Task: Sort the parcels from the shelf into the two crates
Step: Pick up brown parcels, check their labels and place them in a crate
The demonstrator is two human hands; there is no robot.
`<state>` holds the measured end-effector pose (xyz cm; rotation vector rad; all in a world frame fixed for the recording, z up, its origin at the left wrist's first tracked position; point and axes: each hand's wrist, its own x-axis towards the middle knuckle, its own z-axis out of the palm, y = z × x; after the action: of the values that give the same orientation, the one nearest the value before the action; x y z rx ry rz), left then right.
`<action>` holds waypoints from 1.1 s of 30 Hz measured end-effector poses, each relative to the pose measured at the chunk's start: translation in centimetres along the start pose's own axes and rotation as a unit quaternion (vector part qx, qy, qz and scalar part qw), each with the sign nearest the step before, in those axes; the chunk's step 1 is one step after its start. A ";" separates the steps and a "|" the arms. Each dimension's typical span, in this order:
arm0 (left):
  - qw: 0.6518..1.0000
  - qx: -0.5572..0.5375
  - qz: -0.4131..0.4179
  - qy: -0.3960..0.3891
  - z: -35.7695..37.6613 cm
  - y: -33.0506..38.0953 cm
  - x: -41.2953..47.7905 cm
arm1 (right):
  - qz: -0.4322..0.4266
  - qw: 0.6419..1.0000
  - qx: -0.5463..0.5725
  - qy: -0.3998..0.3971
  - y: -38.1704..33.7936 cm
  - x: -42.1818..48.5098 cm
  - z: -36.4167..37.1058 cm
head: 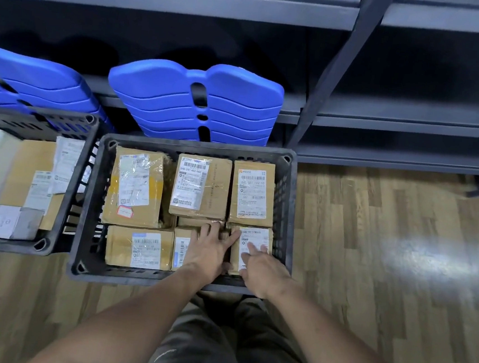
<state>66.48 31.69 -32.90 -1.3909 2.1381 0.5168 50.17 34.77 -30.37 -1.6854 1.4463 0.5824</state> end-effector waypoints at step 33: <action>0.942 -0.156 0.008 0.298 -28.8 -18.3 -5.6 | -0.031 0.903 0.017 0.427 -11.4 -5.8 -28.1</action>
<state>78.68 11.85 -7.38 -1.8960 2.6249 0.5008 55.18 15.28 -7.05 -2.0607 1.9527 -0.2865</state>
